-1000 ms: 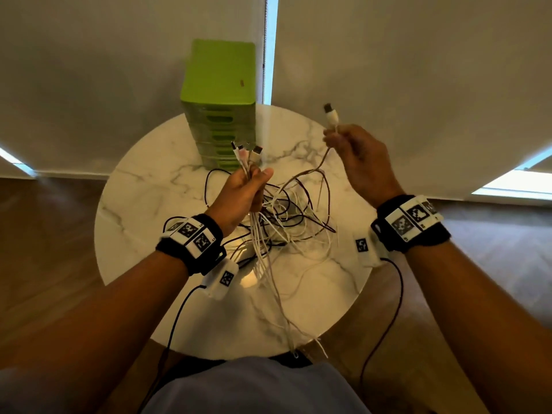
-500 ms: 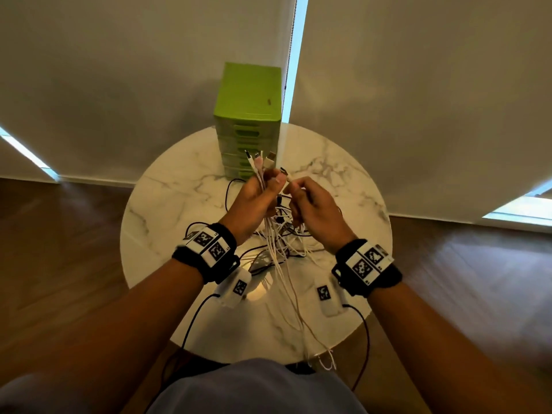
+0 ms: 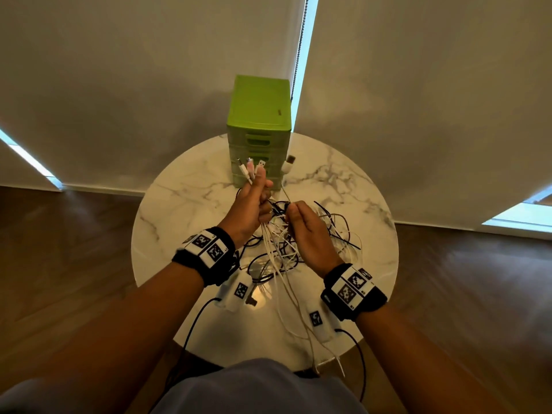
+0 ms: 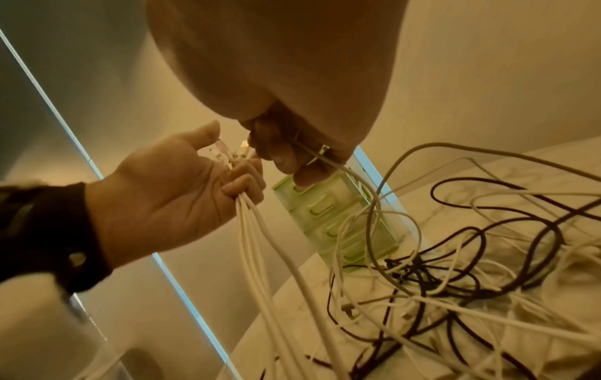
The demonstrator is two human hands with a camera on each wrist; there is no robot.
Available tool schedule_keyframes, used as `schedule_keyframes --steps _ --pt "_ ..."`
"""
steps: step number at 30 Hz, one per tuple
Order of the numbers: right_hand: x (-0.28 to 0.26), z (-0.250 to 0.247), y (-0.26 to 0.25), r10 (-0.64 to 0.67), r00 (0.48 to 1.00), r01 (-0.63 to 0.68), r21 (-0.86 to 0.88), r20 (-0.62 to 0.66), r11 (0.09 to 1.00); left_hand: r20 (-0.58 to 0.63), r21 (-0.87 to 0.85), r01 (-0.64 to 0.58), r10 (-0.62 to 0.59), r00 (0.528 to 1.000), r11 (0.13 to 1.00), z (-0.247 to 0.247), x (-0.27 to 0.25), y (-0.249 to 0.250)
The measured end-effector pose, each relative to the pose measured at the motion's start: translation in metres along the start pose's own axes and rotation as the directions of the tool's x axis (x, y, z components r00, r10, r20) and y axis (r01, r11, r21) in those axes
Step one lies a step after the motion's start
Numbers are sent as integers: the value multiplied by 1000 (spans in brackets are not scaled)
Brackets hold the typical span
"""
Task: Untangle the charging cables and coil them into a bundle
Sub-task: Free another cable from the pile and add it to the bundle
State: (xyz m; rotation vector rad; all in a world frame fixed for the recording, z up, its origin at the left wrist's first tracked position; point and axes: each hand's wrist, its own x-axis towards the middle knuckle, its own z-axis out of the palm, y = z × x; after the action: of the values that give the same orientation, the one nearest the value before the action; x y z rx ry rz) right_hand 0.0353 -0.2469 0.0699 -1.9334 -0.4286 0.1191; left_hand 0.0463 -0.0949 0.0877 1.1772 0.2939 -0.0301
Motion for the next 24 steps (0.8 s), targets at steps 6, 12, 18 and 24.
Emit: schedule_keyframes --steps 6,12,18,24 --pt "13 -8 -6 -70 997 73 -131 29 989 48 166 -56 49 998 985 6 -4 -3" --pt "10 -4 -9 -93 989 108 -133 114 985 -10 246 -70 75 997 967 12 -8 -5" --pt "2 2 12 -45 970 90 -181 240 979 -123 216 -152 181 976 965 6 -5 0" --pt "-5 -9 70 35 929 65 -255 367 965 -138 -163 -175 153 978 971 -12 3 38"
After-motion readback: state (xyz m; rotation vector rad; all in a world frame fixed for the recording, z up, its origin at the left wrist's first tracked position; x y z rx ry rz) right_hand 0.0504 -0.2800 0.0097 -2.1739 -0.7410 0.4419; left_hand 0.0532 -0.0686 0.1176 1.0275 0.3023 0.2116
